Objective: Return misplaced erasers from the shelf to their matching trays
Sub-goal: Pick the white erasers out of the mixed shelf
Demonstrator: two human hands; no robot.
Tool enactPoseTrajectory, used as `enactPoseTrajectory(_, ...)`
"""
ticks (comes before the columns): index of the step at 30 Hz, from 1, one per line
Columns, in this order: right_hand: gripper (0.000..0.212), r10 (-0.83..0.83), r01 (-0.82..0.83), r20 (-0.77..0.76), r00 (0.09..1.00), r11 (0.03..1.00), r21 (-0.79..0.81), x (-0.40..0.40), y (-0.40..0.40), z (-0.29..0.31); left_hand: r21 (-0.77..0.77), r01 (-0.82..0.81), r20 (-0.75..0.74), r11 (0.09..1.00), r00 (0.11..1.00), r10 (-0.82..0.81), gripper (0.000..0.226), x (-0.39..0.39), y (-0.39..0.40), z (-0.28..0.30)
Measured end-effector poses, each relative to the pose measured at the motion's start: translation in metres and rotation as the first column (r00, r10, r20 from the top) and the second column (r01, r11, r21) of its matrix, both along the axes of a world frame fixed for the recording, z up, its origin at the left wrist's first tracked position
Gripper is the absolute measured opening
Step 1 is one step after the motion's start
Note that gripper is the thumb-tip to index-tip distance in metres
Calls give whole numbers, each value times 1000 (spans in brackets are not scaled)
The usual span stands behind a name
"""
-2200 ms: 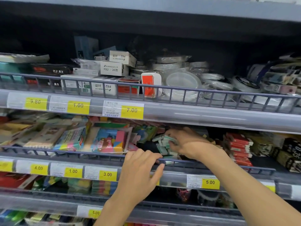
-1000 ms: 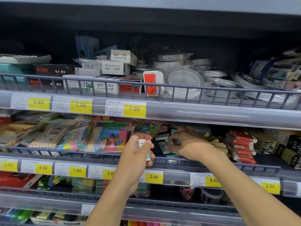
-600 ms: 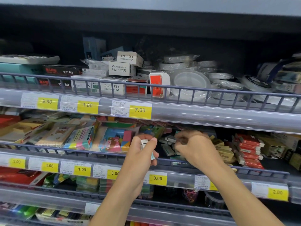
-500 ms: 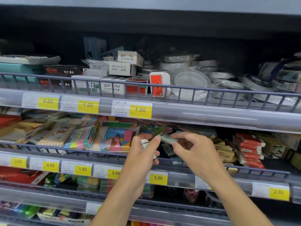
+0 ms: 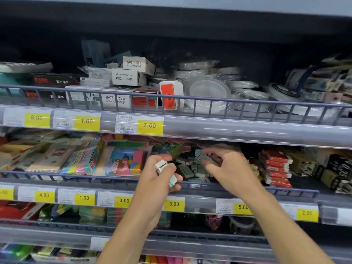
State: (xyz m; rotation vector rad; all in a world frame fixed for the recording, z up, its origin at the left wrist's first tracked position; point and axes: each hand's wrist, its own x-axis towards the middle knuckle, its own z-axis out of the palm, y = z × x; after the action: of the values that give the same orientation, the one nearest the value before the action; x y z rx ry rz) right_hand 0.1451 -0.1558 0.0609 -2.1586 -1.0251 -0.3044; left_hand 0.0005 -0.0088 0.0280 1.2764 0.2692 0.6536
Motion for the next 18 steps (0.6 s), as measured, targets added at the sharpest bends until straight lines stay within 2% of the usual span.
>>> enactPoseTrajectory(2, 38, -131, 133, 25, 991, 957, -257, 18, 3, 6, 25, 13, -16, 1000, 1000, -13, 16, -1, 2, -1)
enactPoseTrajectory(4, 47, -183, 214, 112, 977, 859, -465, 29, 12, 8, 39, 12, -26, 999, 1000, -11, 16, -1, 2, -1)
enactPoseTrajectory(7, 50, -237, 330, 231, 944, 700, -634, 36, 25, 5, 50, 2, -30, 999, 1000, 0, 19, -2, 1, 0)
enactPoseTrajectory(9, 48, -248, 352, 250, 936, 648, -675, 36, 31, 3, 51, 3, -30, 999, 1000, -2, 18, -3, 1, 1)
enactPoseTrajectory(13, 29, -201, 294, 216, 956, 720, -629, 36, 35, 6, 52, 4, -32, 999, 999, -3, 18, -4, 1, 3)
enactPoseTrajectory(16, 34, -175, 174, 52, 983, 814, -554, 37, 35, 6, 46, 3, -37, 999, 999, -1, 17, -5, 1, 3)
enactPoseTrajectory(18, 32, -179, 157, 1, 984, 863, -480, 37, 31, 6, 37, 4, -35, 999, 999, -2, 15, -4, 1, 3)
